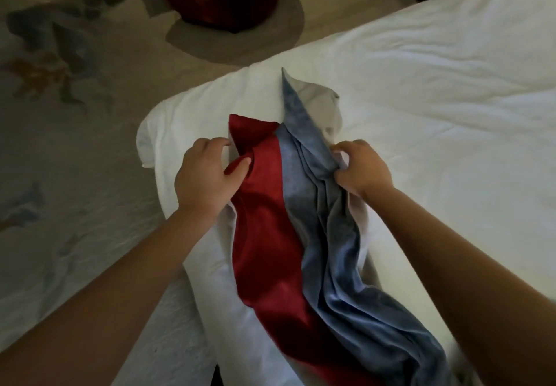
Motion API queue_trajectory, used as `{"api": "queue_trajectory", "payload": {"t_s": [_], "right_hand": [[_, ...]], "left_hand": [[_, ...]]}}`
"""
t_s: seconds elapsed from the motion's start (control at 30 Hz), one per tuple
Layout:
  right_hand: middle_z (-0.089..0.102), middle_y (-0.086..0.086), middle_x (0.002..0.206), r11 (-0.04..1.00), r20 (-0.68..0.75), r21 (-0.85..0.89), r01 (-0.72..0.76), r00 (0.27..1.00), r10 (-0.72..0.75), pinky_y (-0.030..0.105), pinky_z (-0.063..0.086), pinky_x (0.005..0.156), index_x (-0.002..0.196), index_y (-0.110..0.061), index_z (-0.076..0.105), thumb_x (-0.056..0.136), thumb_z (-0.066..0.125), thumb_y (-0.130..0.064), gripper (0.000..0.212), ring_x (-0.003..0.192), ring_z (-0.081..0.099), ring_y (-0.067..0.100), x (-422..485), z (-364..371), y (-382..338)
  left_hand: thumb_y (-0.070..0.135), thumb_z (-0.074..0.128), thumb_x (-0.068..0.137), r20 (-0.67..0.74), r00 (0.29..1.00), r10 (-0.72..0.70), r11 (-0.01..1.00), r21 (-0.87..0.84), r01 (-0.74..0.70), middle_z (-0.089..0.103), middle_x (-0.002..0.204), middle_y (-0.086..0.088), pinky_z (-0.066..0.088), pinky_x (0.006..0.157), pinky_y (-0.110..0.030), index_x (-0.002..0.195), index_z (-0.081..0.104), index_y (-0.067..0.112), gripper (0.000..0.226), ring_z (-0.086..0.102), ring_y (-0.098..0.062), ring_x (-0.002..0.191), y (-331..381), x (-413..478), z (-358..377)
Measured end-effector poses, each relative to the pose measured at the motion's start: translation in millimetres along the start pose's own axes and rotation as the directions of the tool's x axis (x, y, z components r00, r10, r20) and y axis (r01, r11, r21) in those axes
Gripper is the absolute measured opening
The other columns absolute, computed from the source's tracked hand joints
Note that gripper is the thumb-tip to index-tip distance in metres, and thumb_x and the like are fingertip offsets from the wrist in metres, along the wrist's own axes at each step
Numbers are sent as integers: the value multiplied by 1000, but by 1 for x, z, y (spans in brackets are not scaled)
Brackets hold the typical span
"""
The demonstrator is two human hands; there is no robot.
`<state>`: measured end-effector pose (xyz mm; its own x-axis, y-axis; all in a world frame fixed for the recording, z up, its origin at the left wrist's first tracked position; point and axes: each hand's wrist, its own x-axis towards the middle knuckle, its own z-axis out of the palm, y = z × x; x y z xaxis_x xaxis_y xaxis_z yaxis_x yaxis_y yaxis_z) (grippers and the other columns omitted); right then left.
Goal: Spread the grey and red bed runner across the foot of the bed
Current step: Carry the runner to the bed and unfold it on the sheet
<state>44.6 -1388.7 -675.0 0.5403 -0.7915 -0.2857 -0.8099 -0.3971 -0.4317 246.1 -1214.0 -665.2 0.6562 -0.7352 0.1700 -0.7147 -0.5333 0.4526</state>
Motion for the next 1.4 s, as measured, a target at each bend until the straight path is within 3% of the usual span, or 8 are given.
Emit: {"api": "queue_trajectory", "payload": {"t_s": [0.2, 0.33, 0.53, 0.67, 0.93, 1.13, 1.23, 1.4], "right_hand": [[50, 4, 125, 997, -203, 30, 68, 977, -61, 31, 42, 73, 129, -26, 47, 77, 62, -58, 63, 100, 57, 24, 46, -3, -46], [47, 13, 128, 993, -102, 42, -109, 988, 113, 35, 45, 75, 134, -22, 42, 81, 63, -48, 63, 106, 56, 33, 70, 13, -68], [59, 15, 108, 996, -187, 42, -74, 979, 81, 33, 44, 71, 113, -9, 54, 85, 45, -4, 30, 98, 56, 32, 86, 21, -79], [63, 6, 90, 971, -189, 235, 40, 982, 5, 29, 44, 69, 100, -13, 56, 84, 49, -6, 18, 80, 58, 20, 91, 11, -88], [61, 8, 82, 954, -347, 296, 54, 936, 55, 34, 44, 65, 98, -10, 55, 86, 50, -8, 13, 77, 59, 28, 113, -6, -96], [66, 10, 105, 979, -121, 152, -139, 980, 158, 35, 49, 84, 123, -15, 50, 92, 55, -36, 38, 95, 63, 30, 102, -16, -66], [67, 5, 95, 984, -71, 106, -142, 986, 150, 32, 45, 78, 109, -16, 59, 87, 59, -48, 39, 95, 62, 28, 70, -15, -52], [66, 4, 78, 971, 220, 82, -223, 955, 200, 38, 55, 74, 82, -17, 62, 69, 70, -60, 46, 75, 64, 25, -1, -3, -35]], "left_hand": [[46, 68, 81, 171, 979, -113, 989, -79, 127, 44, 133, -15, 47, 92, -36, 135, 46, 16, 66, 53, -31, 115, -6, 45, 29], [30, 76, 77, 328, 943, -58, 961, -238, 142, 38, 137, -17, 42, 101, -32, 143, 35, 26, 77, 47, -27, 121, -5, 58, 44], [-6, 56, 81, 323, 932, 165, 972, -215, -98, 66, 118, -6, 45, 97, -29, 123, 62, 13, 46, 61, -21, 109, -14, 71, 45], [-12, 53, 78, 170, 963, 210, 969, -171, -181, 68, 103, -15, 41, 84, -21, 112, 68, 6, 41, 63, -27, 94, -38, 99, 19], [-12, 50, 80, 138, 988, 66, 996, 53, -74, 61, 113, -23, 43, 87, -37, 125, 60, 8, 50, 58, -38, 101, -102, 136, -25], [14, 63, 84, 142, 989, 45, 988, 142, -65, 41, 136, -22, 43, 98, -45, 132, 52, 17, 50, 45, -37, 120, -91, 108, -19], [25, 64, 82, 67, 976, 206, 971, 112, -212, 46, 133, -21, 43, 99, -48, 120, 61, 14, 39, 47, -36, 122, -63, 64, -15], [50, 63, 80, 369, 754, 544, 831, -116, -543, 62, 111, -3, 53, 79, -39, 118, 61, 19, 50, 60, -19, 98, -25, -42, -4]]}}
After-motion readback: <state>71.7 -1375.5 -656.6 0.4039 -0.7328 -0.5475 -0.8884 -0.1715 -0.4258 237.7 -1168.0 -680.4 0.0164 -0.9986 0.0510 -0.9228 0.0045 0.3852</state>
